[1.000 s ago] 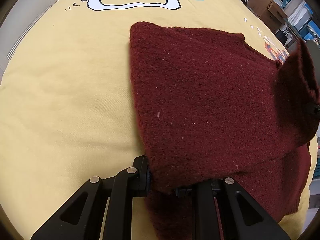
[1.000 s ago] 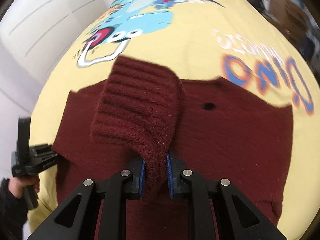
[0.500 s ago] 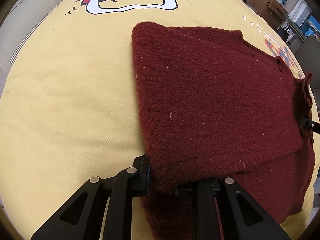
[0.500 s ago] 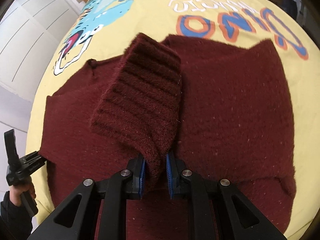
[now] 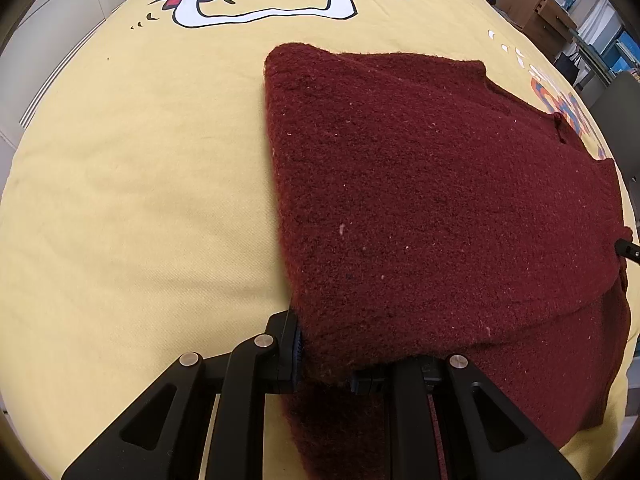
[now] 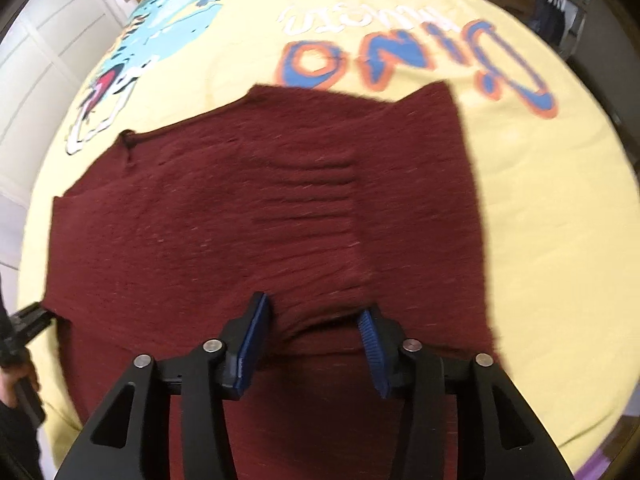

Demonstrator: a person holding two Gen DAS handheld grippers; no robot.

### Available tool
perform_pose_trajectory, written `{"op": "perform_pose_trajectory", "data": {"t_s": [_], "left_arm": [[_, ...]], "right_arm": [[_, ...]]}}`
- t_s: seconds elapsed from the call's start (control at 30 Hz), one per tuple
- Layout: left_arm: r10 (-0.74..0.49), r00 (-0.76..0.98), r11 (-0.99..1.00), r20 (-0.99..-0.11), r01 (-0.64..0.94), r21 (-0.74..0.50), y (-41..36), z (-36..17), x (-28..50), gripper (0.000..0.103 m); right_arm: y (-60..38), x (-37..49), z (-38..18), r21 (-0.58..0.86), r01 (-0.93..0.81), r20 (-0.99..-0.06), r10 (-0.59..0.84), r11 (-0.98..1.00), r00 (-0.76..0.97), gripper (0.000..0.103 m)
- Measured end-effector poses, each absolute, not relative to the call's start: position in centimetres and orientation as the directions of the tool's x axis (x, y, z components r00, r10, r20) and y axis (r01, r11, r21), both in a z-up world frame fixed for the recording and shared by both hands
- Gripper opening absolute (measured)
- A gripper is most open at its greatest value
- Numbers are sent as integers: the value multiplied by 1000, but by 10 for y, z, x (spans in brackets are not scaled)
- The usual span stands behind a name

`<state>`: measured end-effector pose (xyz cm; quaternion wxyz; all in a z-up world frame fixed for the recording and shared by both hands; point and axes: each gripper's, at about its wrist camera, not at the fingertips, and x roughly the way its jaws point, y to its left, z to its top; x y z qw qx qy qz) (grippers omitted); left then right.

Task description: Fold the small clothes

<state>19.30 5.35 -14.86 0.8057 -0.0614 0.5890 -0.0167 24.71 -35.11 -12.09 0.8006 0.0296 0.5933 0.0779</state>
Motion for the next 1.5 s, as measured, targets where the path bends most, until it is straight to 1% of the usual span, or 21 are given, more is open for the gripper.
{"op": "perform_pose_trajectory", "data": {"t_s": [0.1, 0.2, 0.37, 0.4, 0.43, 0.47, 0.5, 0.6, 0.73, 0.97, 1.07, 1.1, 1.17, 1.2, 1.27, 1.33, 1.37, 1.4, 1.43, 1.47, 1.5], "left_arm": [[-100, 307, 992, -946, -46, -120, 54, -147, 190, 14], [-99, 307, 992, -946, -46, -119, 55, -148, 189, 14], [-98, 307, 992, -947, -49, -118, 54, -147, 187, 14], [-97, 307, 992, -947, -50, -118, 52, -147, 187, 14], [-97, 307, 992, -947, -49, -118, 52, -147, 187, 14], [-96, 307, 992, -947, -49, -117, 52, -147, 187, 14], [-93, 308, 992, -947, -49, -113, 52, -147, 187, 14], [-71, 310, 996, -948, -32, -85, 47, -143, 185, 14], [-67, 307, 997, -949, -18, -76, 43, -142, 185, 14], [-66, 298, 997, -952, -21, -76, 42, -147, 187, 15], [-65, 306, 997, -950, -16, -73, 41, -147, 186, 16], [-64, 309, 997, -949, -13, -71, 39, -147, 185, 16], [-60, 311, 998, -949, -12, -67, 39, -146, 185, 16], [-58, 308, 998, -950, -13, -65, 38, -145, 184, 16], [-52, 300, 998, -952, -18, -60, 38, -142, 184, 17], [-34, 286, 998, -958, -38, -47, 33, -138, 187, 26], [-17, 282, 998, -959, -52, -33, 34, -135, 187, 37], [7, 287, 998, -958, -67, -13, 36, -131, 183, 52], [10, 293, 997, -956, -73, -12, 38, -128, 180, 61], [1, 299, 997, -954, -78, -23, 41, -125, 177, 79], [-9, 303, 996, -953, -87, -37, 44, -120, 173, 89]], "right_arm": [[-368, 257, -117, 154, -51, -944, 162, 987, 286, 62], [-370, 271, -127, 168, -40, -955, 173, 985, 240, 64], [-351, 278, -151, 170, -64, -970, 179, 983, 164, 65], [-345, 276, -150, 149, -83, -972, 161, 985, 173, 61], [-339, 274, -148, 141, -117, -970, 161, 983, 182, 50], [-333, 272, -146, 138, -150, -969, 164, 979, 182, 28], [-326, 270, -142, 139, -193, -968, 174, 971, 182, 14], [-317, 266, -130, 58, -241, -963, 118, 969, 242, 13], [-330, 265, -123, 44, -208, -952, 104, 977, 287, 12], [-334, 264, -148, -19, -192, -960, 35, 981, 276, 12], [-332, 263, -147, -30, -177, -956, 24, 984, 294, 13], [-330, 261, -149, -24, -173, -954, 29, 985, 297, 16], [-332, 258, -146, -15, -166, -952, 37, 986, 305, 18], [-333, 255, -143, -13, -163, -949, 39, 987, 314, 25], [-336, 250, -138, -21, -156, -944, 32, 987, 328, 35], [-341, 244, -132, -14, -151, -942, 37, 988, 332, 49], [-342, 243, -127, -11, -148, -941, 40, 989, 336, 53], [-346, 240, -123, -8, -143, -936, 43, 990, 349, 64], [-348, 239, -121, -6, -140, -934, 45, 990, 356, 68], [-351, 239, -118, -3, -138, -931, 48, 990, 361, 75], [-353, 237, -115, 1, -136, -929, 52, 991, 367, 79]]}}
